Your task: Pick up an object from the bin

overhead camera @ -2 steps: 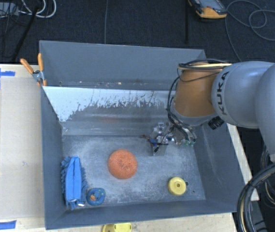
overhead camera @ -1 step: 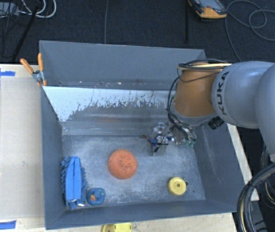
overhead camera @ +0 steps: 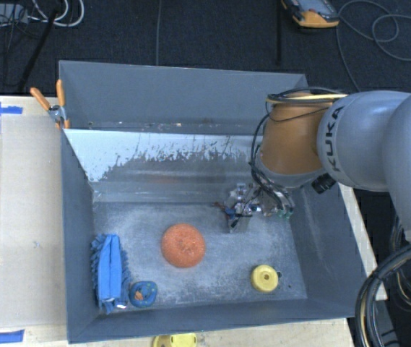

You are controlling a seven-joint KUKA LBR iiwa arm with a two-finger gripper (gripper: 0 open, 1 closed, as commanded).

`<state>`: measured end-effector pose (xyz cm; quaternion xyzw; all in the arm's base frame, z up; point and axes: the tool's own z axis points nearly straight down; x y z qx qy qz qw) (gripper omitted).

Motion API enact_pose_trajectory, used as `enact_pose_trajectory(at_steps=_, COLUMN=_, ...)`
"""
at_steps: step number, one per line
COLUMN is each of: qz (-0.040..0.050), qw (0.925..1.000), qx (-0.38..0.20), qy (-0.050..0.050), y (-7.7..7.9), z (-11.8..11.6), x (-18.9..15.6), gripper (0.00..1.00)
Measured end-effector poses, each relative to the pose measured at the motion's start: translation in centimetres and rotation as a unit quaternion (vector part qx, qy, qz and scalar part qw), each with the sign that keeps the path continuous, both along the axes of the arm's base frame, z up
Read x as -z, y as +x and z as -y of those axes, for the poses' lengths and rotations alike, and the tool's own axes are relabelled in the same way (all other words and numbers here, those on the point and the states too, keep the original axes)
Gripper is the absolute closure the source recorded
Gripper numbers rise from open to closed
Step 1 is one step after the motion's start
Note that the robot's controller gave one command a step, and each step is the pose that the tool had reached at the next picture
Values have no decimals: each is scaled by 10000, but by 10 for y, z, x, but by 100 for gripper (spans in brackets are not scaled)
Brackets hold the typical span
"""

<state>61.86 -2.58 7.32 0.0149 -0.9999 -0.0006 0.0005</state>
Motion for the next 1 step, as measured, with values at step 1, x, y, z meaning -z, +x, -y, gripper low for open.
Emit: enact_pose_trajectory(at_steps=1, qz=-9, qw=10000, qx=-1, qy=-1, y=0, z=0, x=-10, gripper=100)
